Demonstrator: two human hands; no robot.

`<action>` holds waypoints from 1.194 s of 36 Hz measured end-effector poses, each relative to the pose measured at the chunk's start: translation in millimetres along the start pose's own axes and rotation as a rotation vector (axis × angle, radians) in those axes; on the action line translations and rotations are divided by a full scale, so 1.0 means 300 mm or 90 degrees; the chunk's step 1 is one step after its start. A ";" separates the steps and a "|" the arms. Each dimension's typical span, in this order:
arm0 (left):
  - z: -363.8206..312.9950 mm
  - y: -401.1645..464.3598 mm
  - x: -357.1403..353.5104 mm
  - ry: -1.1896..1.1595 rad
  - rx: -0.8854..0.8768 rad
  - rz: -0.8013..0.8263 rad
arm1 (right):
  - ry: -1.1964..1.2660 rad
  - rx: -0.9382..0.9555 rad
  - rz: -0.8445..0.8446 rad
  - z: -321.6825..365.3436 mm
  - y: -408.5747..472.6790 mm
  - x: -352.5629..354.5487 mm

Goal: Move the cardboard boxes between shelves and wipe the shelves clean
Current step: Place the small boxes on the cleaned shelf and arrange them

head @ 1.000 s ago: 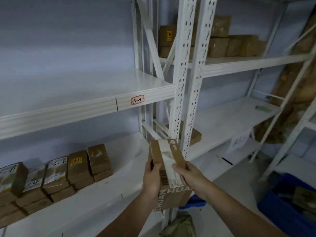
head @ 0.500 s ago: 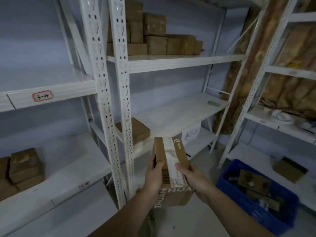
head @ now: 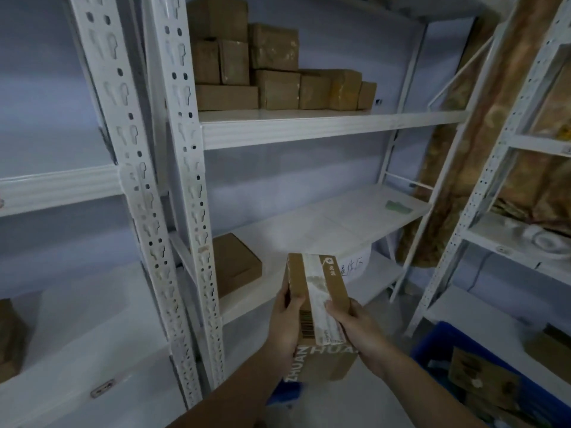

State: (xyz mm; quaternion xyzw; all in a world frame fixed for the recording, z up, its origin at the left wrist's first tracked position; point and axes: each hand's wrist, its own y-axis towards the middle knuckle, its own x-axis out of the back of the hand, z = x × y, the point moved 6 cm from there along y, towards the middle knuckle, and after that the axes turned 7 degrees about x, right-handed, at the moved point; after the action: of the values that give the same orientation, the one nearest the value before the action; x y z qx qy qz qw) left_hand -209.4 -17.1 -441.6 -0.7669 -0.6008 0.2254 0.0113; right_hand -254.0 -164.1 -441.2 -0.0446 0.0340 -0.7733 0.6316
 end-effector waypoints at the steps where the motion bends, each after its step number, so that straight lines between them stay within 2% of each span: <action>1: -0.016 0.042 -0.007 -0.013 -0.005 0.003 | -0.007 0.001 0.005 0.009 0.046 0.005; 9: -0.188 0.332 -0.003 -0.048 -0.049 -0.025 | -0.066 0.018 0.062 0.108 0.437 -0.008; 17: -0.262 0.557 0.030 -0.067 -0.062 -0.066 | -0.084 0.020 0.091 0.145 0.727 -0.051; 26: -0.248 0.829 0.055 -0.070 -0.080 -0.231 | -0.137 0.034 0.182 0.116 1.072 -0.045; 33: -0.235 0.984 0.008 -0.108 -0.082 -0.285 | -0.145 0.049 0.259 0.112 1.283 -0.027; 43: -0.245 1.079 0.042 0.010 -0.044 -0.363 | -0.104 0.040 0.333 0.094 1.449 -0.020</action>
State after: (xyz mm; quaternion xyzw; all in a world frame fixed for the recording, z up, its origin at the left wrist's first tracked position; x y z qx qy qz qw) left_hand 115.9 -76.7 -472.9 -0.5686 -0.7995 0.1864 0.0525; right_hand 173.5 -245.1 -460.6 -0.0768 -0.0309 -0.5786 0.8114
